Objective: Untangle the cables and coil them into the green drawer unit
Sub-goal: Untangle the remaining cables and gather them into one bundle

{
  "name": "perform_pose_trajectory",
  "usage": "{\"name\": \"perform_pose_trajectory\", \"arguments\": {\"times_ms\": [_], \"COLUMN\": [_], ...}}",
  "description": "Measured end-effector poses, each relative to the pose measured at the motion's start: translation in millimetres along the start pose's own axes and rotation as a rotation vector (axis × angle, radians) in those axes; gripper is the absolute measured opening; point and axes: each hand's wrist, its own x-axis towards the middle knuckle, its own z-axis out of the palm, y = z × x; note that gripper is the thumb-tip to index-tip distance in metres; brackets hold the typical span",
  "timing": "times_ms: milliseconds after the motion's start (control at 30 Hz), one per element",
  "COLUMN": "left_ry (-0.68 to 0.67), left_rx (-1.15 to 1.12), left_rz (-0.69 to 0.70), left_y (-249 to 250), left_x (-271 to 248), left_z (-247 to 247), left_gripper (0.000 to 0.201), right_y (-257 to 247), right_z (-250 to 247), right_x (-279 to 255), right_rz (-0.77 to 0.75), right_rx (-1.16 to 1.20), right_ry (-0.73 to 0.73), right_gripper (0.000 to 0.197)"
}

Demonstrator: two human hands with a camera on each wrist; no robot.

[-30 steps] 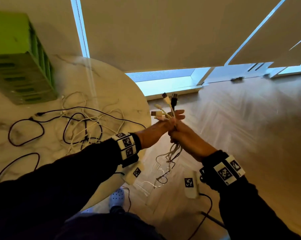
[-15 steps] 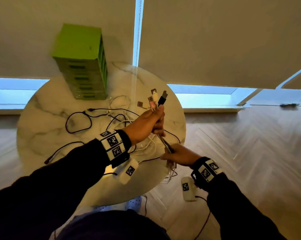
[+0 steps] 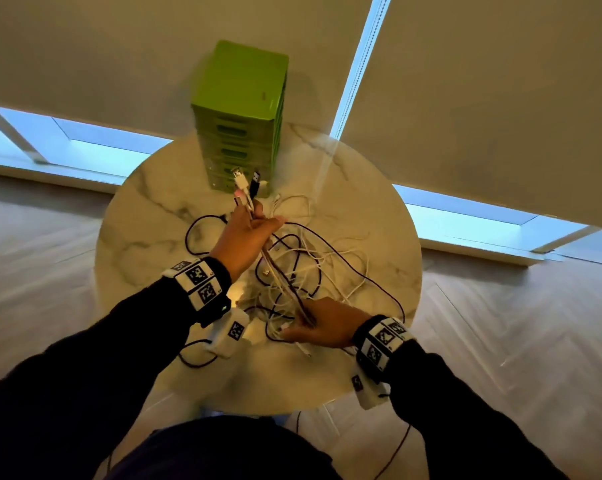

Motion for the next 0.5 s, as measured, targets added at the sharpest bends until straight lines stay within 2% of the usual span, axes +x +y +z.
{"name": "perform_pose_trajectory", "arguments": {"times_ms": [67, 100, 200, 267, 333, 400, 500], "left_ry": [0.022, 0.025, 0.037, 0.05, 0.05, 0.027, -0.008], "left_rx": [0.007, 0.014, 0.027, 0.034, 0.027, 0.012, 0.038], "left_rz": [-0.029, -0.041, -0.091, -0.121, -0.142, -0.158, -0.171], "left_y": [-6, -8, -17, -23, -30, -39, -52], "left_x": [8, 12, 23, 34, 45, 56, 68], "left_z": [-13, -17, -28, -32, -33, -34, -36], "left_gripper": [0.035, 0.034, 0.032, 0.032, 0.031, 0.03, 0.028], "right_y": [3, 6, 20, 27, 28, 29, 31], "right_z": [-26, -42, -89, -117, -135, -142, -144], "right_x": [8, 13, 48, 84, 122, 163, 213], "right_rz": [-0.086, -0.1, -0.082, -0.048, -0.029, -0.079, -0.145], "right_rx": [0.022, 0.049, 0.131, 0.1, 0.018, -0.066, -0.226], "right_ry": [0.049, 0.113, 0.343, 0.442, 0.435, 0.381, 0.327], "right_gripper": [0.067, 0.068, 0.041, 0.031, 0.025, 0.022, 0.031]}}
